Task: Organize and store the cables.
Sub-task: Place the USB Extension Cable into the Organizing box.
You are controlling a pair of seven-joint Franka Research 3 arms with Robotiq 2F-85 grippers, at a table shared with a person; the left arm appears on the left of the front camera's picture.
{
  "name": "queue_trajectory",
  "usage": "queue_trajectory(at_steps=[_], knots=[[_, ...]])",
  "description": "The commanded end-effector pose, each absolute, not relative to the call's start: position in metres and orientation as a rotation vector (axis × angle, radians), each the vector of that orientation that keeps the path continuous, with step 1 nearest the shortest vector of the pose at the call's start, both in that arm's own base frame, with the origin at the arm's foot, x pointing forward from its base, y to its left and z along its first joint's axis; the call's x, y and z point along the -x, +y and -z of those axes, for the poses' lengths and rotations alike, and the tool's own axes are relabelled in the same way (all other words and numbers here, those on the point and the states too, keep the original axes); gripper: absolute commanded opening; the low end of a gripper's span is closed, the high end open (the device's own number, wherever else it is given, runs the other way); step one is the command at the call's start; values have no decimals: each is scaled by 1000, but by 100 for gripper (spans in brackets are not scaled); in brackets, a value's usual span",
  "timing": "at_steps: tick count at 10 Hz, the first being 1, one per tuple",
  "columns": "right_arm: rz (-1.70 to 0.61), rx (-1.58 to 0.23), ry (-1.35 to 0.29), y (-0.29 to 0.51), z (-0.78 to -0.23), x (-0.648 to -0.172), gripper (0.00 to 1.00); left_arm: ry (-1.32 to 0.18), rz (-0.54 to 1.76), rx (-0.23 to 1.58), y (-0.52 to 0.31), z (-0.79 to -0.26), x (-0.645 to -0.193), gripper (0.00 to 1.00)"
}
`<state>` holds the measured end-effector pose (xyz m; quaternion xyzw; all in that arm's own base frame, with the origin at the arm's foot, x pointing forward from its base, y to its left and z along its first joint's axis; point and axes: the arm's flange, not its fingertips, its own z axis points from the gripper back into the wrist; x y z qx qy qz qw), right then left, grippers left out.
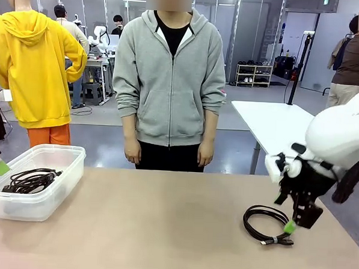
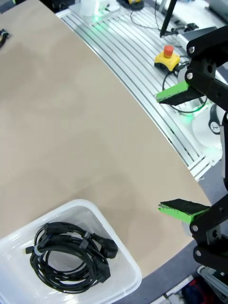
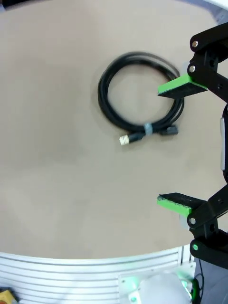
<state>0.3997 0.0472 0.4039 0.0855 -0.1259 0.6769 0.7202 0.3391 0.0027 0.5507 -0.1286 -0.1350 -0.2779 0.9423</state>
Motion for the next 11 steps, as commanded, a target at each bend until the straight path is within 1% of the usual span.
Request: queue_trajectory(at_steps=[1,3,5,8,11], knots=[[-1535,-216,-231,49,-383,-404,100,-287,561,261,3,-553,-342,100],[-1556,-196,-206,52,-351,-412,100,-287,561,261,3,-553,-342,100],[-1565,-125,-190,53,-327,-427,100,-287,561,261,3,-553,-342,100],[-1555,-92,-159,52,-309,-442,100,-287,561,261,3,-553,-342,100],[-1559,-68,-107,52,-302,-448,100,-287,561,261,3,-553,-342,100]])
